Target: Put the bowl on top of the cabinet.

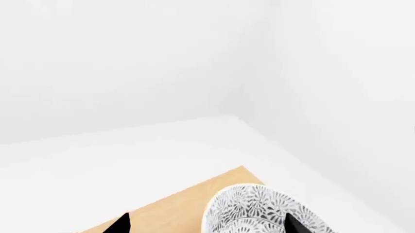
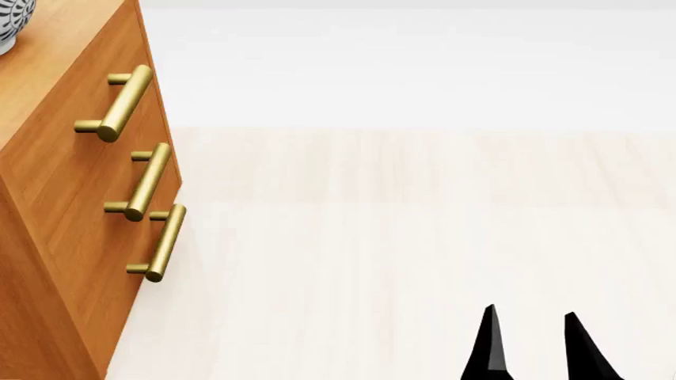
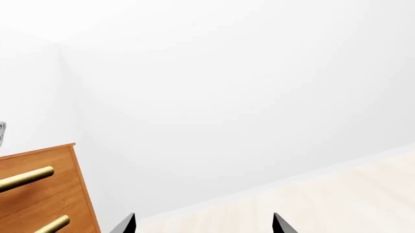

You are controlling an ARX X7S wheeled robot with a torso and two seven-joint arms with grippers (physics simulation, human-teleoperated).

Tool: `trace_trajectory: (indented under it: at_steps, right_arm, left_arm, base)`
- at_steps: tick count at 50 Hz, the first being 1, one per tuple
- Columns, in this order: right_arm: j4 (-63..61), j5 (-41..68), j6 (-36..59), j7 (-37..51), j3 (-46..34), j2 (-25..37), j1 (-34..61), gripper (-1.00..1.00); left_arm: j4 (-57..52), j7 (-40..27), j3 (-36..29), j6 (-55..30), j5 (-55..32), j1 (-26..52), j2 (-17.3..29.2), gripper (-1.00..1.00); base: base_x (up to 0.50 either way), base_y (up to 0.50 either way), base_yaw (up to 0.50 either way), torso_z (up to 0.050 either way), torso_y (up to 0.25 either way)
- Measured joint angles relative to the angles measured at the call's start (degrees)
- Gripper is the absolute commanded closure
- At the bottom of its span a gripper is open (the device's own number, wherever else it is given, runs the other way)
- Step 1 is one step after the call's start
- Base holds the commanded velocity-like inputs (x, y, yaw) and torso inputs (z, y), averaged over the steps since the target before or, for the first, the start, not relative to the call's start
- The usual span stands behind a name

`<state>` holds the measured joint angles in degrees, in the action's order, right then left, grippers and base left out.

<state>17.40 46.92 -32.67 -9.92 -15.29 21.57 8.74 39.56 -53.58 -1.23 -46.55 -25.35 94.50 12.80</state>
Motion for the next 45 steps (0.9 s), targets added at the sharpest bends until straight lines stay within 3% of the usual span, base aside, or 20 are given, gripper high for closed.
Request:
trace_trajectory:
  at_steps: [45]
  right_arm:
    - [-1.1, -0.4, -0.1, 0.2, 0.1, 0.1, -0.7, -1.0]
  left_arm:
    - [-15.3, 0.5, -11.7, -8.4, 1.7, -2.5, -3.0, -1.0]
  base:
    - [0.0, 0.0, 0.0, 0.0, 0.0]
